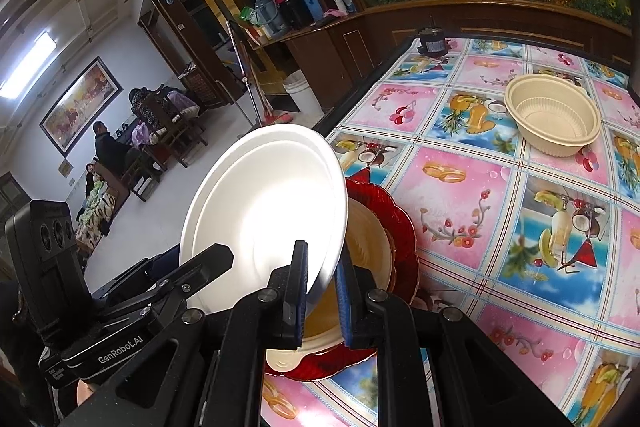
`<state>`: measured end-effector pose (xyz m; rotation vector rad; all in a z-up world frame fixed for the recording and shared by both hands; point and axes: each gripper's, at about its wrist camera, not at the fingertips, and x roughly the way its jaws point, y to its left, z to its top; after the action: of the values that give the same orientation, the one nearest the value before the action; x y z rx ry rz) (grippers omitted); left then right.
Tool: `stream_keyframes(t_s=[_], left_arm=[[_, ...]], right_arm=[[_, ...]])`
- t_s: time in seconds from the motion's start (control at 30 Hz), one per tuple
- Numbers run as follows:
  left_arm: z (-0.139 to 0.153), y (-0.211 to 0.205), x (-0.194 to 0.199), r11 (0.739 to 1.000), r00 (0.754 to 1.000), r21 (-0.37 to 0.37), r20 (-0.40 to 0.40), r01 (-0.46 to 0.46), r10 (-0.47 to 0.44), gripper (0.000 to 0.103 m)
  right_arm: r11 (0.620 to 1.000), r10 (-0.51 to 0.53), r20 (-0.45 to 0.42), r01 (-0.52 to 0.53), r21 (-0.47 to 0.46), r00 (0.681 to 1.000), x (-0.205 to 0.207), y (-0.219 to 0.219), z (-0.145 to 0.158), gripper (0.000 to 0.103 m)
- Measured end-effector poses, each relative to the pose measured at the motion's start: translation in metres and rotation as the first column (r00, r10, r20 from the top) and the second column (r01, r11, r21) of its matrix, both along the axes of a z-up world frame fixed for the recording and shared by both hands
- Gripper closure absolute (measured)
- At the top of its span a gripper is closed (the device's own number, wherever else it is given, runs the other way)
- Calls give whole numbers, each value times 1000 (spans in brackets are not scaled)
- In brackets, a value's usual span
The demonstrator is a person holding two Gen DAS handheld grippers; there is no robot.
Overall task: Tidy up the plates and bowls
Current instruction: 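Lower the white foam bowl onto the stack and open the right gripper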
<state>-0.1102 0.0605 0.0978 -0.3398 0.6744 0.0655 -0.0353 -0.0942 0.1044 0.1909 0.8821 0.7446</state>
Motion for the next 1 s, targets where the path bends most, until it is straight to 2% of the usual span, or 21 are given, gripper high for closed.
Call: stream_keyframes(t_s=[0.5, 0.83, 1.0], left_arm=[[-14, 5, 4, 1000, 999, 6, -43, 2, -2, 45], [-16, 5, 3, 1000, 999, -7, -47, 6, -7, 45], [-16, 4, 3, 1000, 999, -16, -44, 12, -13, 40]], right_arm=[[1000, 3, -53, -4, -19, 999, 7, 3, -19, 87], [1000, 3, -40, -4, -31, 999, 4, 3, -18, 86], [1000, 8, -41, -9, -28, 999, 2, 3, -16, 86]])
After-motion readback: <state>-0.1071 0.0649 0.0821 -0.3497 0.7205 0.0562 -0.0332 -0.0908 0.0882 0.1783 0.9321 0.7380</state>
